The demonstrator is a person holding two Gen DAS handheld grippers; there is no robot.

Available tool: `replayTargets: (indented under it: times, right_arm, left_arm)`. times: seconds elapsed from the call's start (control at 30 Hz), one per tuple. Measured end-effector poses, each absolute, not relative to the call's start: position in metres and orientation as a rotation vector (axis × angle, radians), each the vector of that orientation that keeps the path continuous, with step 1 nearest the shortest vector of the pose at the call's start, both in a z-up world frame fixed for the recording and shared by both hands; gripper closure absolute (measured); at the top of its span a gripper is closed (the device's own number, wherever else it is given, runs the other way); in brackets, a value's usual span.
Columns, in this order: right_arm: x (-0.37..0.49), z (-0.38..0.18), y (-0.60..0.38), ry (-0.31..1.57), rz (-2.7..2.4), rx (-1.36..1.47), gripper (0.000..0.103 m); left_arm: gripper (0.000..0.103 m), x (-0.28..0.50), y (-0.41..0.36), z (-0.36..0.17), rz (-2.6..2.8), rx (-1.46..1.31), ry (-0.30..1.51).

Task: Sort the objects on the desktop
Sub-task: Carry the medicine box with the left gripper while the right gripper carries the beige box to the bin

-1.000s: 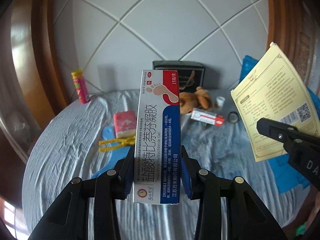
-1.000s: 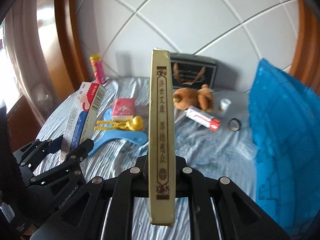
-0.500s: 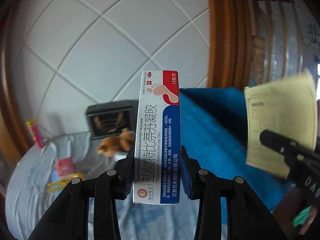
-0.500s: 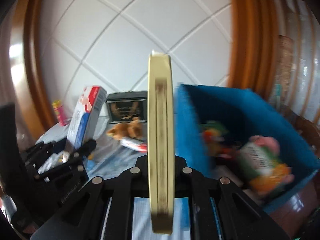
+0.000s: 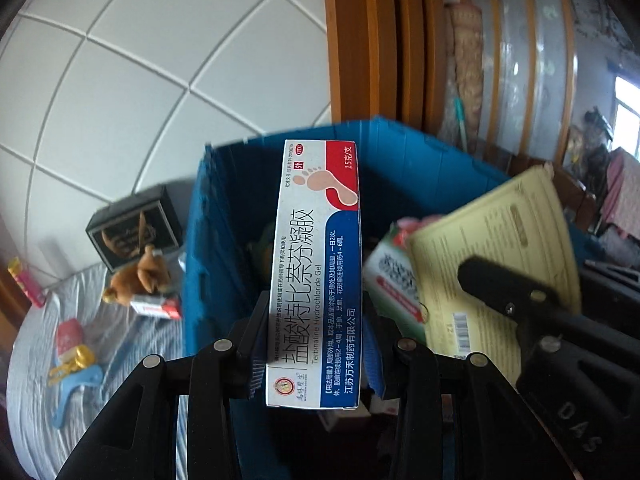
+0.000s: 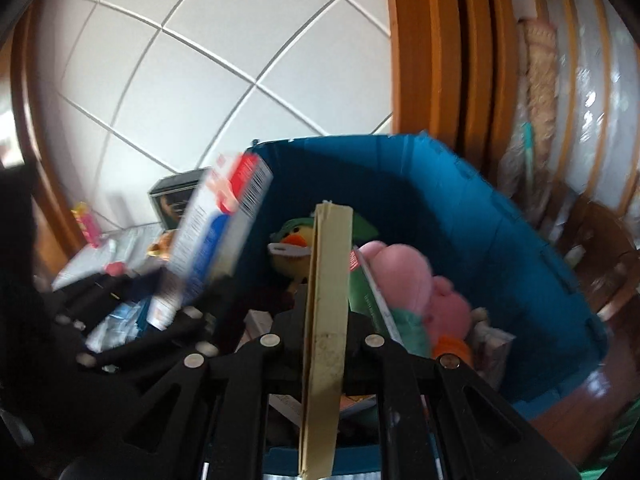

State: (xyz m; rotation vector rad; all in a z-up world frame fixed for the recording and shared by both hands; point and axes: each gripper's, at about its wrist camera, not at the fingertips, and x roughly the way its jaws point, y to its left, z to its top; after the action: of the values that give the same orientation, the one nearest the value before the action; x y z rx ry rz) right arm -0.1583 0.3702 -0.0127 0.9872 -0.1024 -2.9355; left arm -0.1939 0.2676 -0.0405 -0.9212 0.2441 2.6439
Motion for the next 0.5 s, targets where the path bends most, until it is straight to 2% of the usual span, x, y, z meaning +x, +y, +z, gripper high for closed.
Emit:
replayTargets:
  times: [0.23, 0.27, 0.4, 0.5]
  right_arm:
    - [-0.175, -0.035, 0.381, -0.191, -2.799, 1.023, 0.092]
    - [-0.176, -0.036, 0.382, -0.194, -2.802, 1.017, 0.092]
    - [-0.171, -0.034, 0.389, -0.230, -2.836, 0.979, 0.090]
    - [-0.164, -0.029, 0.397, -0.221, -2.881, 0.949, 0.088]
  left_arm:
    - [0.063, -0.184, 0.262, -0.051, 2.671, -0.960, 0.259]
    - [0.059, -0.183, 0.261, -0.051, 2.678, -0.953, 0.256]
    - [0.030, -0.181, 0.253, -0.049, 2.711, -0.907, 0.240]
    - [0.027, -0.181, 0.247, -0.047, 2.720, -0.888, 0.220]
